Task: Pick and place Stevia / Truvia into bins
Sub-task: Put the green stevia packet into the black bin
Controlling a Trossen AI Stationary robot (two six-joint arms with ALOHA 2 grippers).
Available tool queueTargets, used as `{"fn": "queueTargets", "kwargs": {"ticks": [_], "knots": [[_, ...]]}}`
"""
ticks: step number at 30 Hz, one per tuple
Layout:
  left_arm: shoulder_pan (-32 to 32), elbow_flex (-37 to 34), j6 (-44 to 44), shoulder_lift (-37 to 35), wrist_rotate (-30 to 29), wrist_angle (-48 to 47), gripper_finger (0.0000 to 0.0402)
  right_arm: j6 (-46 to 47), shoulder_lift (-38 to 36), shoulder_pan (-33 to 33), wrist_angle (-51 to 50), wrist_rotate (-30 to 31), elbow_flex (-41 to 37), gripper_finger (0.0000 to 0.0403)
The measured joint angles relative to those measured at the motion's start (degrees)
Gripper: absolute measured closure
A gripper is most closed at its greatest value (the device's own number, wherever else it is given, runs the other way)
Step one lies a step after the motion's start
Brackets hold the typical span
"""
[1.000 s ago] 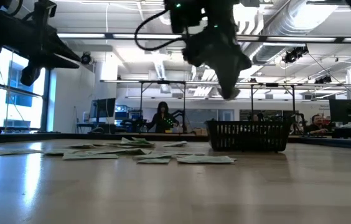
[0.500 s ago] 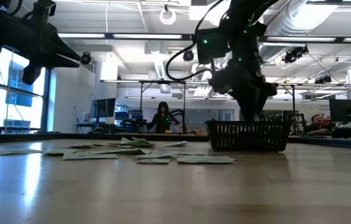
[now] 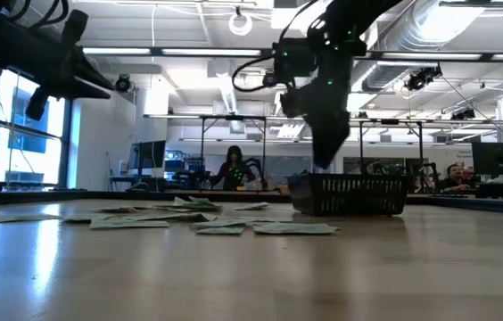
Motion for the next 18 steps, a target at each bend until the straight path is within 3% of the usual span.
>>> {"fn": "queueTargets", "kwargs": {"ticks": [5,9,12,18], "knots": [[0.0,0.0,-3.9,0.0,-1.9,0.0,0.0291,-12.2,0.0,-1.9,6.3,-0.1,3.1,0.0121],[0.0,0.0,-5.1,0.0,-2.9,0.0,0.0291,-25.6,2.0,-2.4,18.2,0.6,2.9,0.0126],[0.0,0.0,-5.2,0.0,-2.9,0.0,0.0291,-25.6,6.8,-3.1,23.7,1.1,3.8,0.0131],[0.0,0.0,-6.6,0.0,-2.6,1.7,0.0291,-16.8,15.5,-3.0,18.2,6.9,12.7,0.0134]]}}
